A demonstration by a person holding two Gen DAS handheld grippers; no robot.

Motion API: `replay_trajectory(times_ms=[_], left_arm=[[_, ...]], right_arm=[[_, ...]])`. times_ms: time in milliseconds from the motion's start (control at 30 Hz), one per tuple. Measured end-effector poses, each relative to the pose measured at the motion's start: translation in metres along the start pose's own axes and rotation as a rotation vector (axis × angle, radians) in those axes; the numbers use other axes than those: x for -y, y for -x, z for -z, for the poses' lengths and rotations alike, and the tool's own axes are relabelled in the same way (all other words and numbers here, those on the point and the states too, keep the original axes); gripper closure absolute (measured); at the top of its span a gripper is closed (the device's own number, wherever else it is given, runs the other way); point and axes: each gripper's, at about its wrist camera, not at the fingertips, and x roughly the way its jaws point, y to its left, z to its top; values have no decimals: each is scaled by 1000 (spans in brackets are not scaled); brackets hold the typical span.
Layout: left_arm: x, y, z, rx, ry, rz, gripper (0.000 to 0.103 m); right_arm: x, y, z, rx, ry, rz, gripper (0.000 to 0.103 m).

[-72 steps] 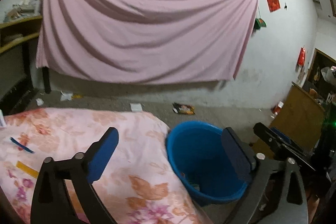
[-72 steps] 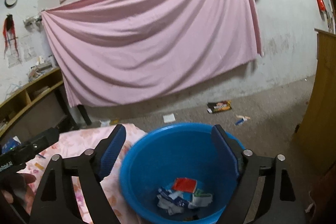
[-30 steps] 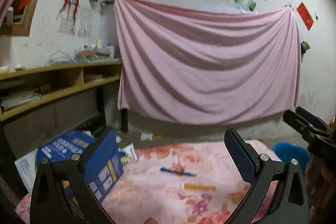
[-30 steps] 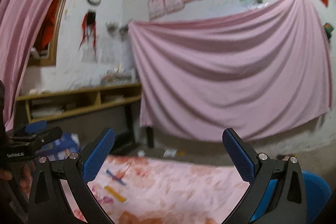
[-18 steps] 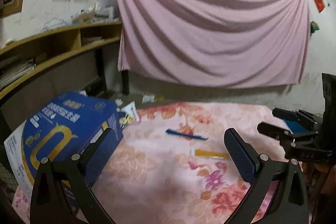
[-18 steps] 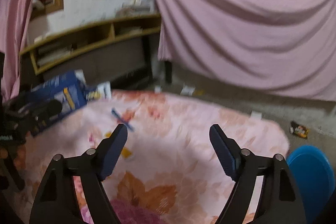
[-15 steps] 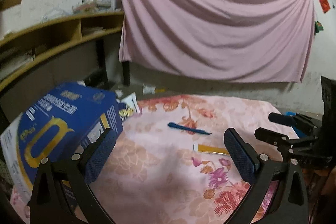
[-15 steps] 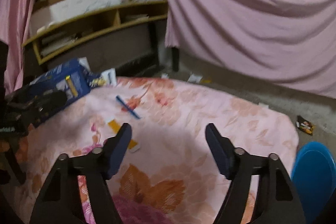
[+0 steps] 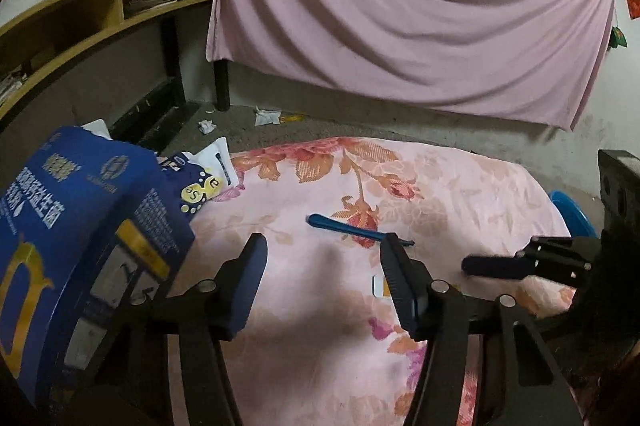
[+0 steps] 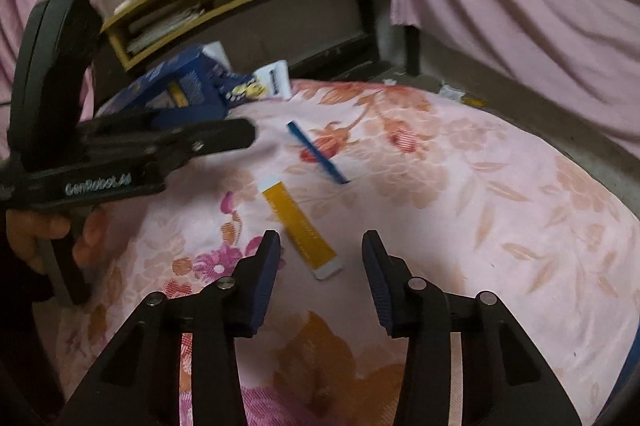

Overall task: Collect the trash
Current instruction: 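Grasp the blue comb with the left tool while the right tool grasps the yellow strip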

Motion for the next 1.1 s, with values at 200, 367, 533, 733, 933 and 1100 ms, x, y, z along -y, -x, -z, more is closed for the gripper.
replay_trajectory(times_ms=[200,367,533,733,933,1100], left_arm=[[-1,-11,-4,-28,8,30,51],[3,-26,-6,-65,26,77,51],[8,-38,-13,-86,55,81,51],[24,-62,-21,-135,35,-25,52],[34,-73,-18,-148,2,-57,85],[43,-74,-11,-156,-25,8,97]], right_arm=[[-9,-5,-1,-35,50,-16,89],[1,11,15,-48,16,2,90],[18,33,35,-42,-46,111,91],[39,45,43,-22,-131,184,91],[44,48,41,-2,-152,203,91],[50,56,44,24,-195,215,91]])
